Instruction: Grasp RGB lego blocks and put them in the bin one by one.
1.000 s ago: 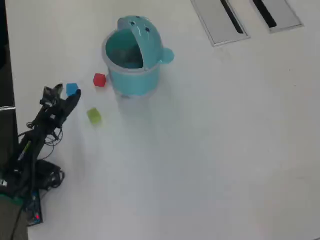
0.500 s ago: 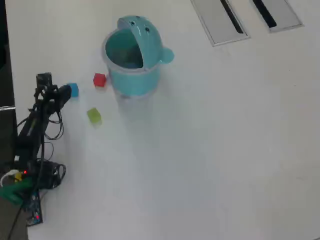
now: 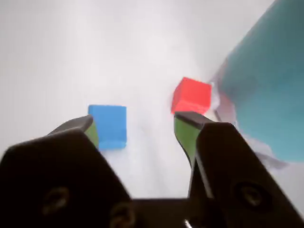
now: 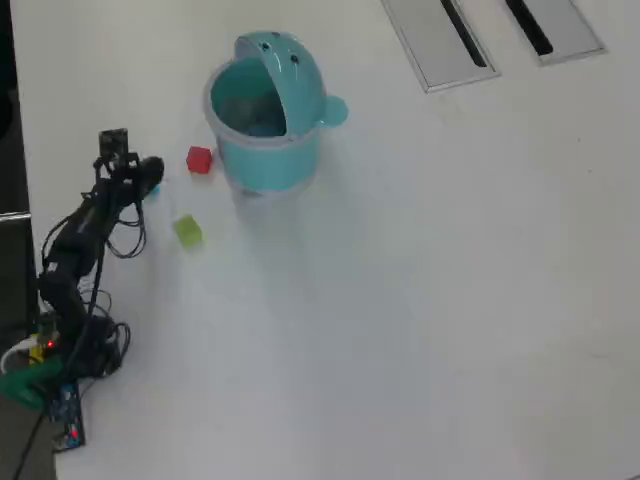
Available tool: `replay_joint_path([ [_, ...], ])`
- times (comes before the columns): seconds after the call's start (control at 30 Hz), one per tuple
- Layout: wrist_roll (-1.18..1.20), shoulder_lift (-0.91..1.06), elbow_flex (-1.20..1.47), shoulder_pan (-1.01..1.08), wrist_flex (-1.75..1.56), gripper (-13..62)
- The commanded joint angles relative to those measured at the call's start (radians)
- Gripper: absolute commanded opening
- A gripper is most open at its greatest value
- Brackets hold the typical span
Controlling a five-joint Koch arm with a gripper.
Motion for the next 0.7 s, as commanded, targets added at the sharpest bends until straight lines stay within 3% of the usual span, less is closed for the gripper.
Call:
replay_joint_path([
  [0.0, -0.018, 0.012, -0.109, 0.006, -0.055, 29.4],
  [0.23, 0.104, -0.130, -0.187, 0.081, -0.092, 29.4],
  [0.67, 0.087, -0.327, -0.368, 0.118, -0.092, 29.3],
])
